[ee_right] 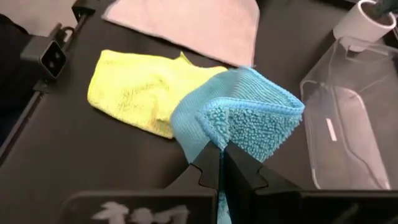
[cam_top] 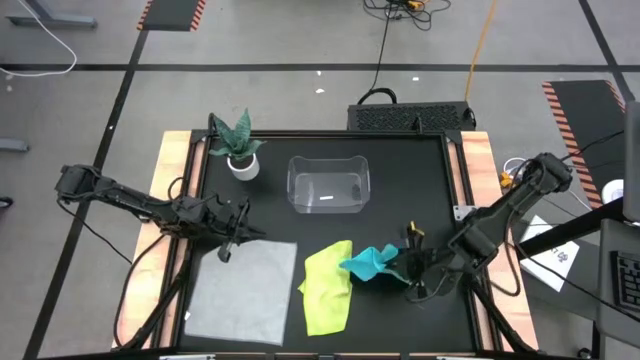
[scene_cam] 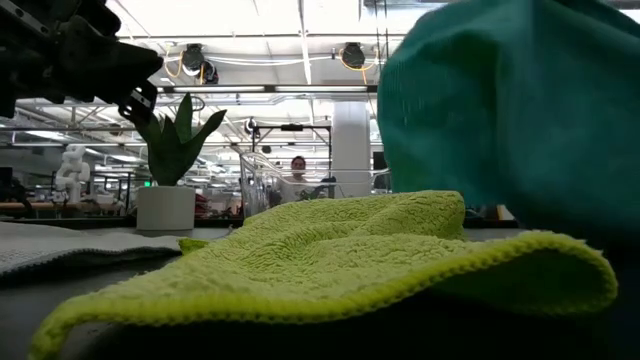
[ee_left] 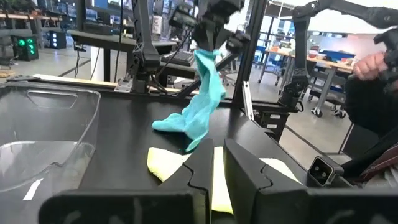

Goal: Fold microfiber towels
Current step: Fold the blue towel

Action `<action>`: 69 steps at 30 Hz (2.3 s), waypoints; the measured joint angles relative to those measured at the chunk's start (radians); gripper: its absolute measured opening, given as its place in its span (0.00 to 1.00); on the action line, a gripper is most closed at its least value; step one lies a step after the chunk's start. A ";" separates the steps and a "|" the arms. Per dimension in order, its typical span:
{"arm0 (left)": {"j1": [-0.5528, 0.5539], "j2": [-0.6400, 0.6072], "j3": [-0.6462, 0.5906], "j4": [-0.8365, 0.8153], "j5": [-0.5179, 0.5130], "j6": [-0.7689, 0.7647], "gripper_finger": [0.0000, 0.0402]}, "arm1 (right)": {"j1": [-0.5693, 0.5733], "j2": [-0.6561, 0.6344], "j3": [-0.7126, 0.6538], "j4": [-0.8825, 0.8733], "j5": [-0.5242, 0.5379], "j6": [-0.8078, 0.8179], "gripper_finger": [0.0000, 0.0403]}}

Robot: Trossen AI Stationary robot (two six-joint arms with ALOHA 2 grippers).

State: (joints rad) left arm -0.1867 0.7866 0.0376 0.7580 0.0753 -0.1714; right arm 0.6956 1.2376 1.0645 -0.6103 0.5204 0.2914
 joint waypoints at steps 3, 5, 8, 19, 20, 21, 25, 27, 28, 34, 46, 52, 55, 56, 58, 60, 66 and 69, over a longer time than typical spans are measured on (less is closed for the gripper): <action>0.000 0.086 0.047 0.000 -0.038 0.013 0.12 | -0.015 -0.020 0.003 -0.003 -0.003 -0.020 0.00; 0.000 0.160 0.088 0.000 -0.037 0.039 0.17 | -0.029 -0.021 0.023 -0.021 -0.011 -0.036 0.00; 0.000 0.297 0.169 0.002 0.015 0.083 0.28 | -0.049 -0.021 0.061 -0.032 -0.027 -0.054 0.00; 0.000 0.773 0.506 0.003 0.149 0.103 0.64 | -0.105 -0.020 0.101 -0.073 -0.054 -0.094 0.00; 0.000 0.803 0.534 0.005 0.161 0.111 0.66 | -0.107 -0.020 0.101 -0.072 -0.054 -0.094 0.00; 0.000 0.829 0.555 0.006 0.167 0.118 0.67 | -0.107 -0.020 0.101 -0.071 -0.054 -0.095 0.00; 0.002 0.914 0.638 0.005 0.195 0.133 0.70 | -0.107 -0.020 0.101 -0.077 -0.054 -0.095 0.00; 0.002 0.944 0.673 0.007 0.196 0.139 0.71 | -0.107 -0.020 0.101 -0.074 -0.054 -0.095 0.00; 0.002 0.956 0.687 0.010 0.196 0.147 0.71 | -0.107 -0.020 0.101 -0.074 -0.054 -0.096 0.00; 0.004 1.007 0.749 0.014 0.186 0.159 0.71 | -0.107 -0.020 0.102 -0.068 -0.062 -0.119 0.00; 0.012 1.138 0.826 0.086 0.131 0.124 0.69 | -0.107 -0.021 0.123 -0.076 -0.064 -0.148 0.00; 0.029 1.080 0.824 -0.004 0.150 0.164 0.31 | -0.106 -0.021 0.124 -0.088 -0.064 -0.130 0.00; 0.030 1.046 0.825 -0.086 0.153 0.187 0.06 | -0.105 -0.021 0.124 -0.106 -0.064 -0.124 0.00; 0.030 1.034 0.824 -0.118 0.151 0.199 0.04 | -0.105 -0.021 0.124 -0.110 -0.063 -0.123 0.00; 0.029 1.000 0.824 -0.177 0.115 0.233 0.04 | -0.105 -0.021 0.124 -0.114 -0.061 -0.123 0.00; 0.027 0.962 0.824 -0.223 0.091 0.251 0.02 | -0.105 -0.021 0.124 -0.117 -0.061 -0.121 0.00; 0.031 0.809 0.824 -0.402 0.015 0.298 0.01 | -0.105 -0.024 0.123 -0.123 -0.050 -0.124 0.00; 0.044 0.722 0.824 -0.486 0.003 0.301 0.01 | -0.105 -0.033 0.123 -0.127 -0.045 -0.126 0.00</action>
State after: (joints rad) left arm -0.1428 1.5089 0.8619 0.2719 0.0781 0.1297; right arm 0.5903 1.2049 1.1877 -0.7372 0.4758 0.1659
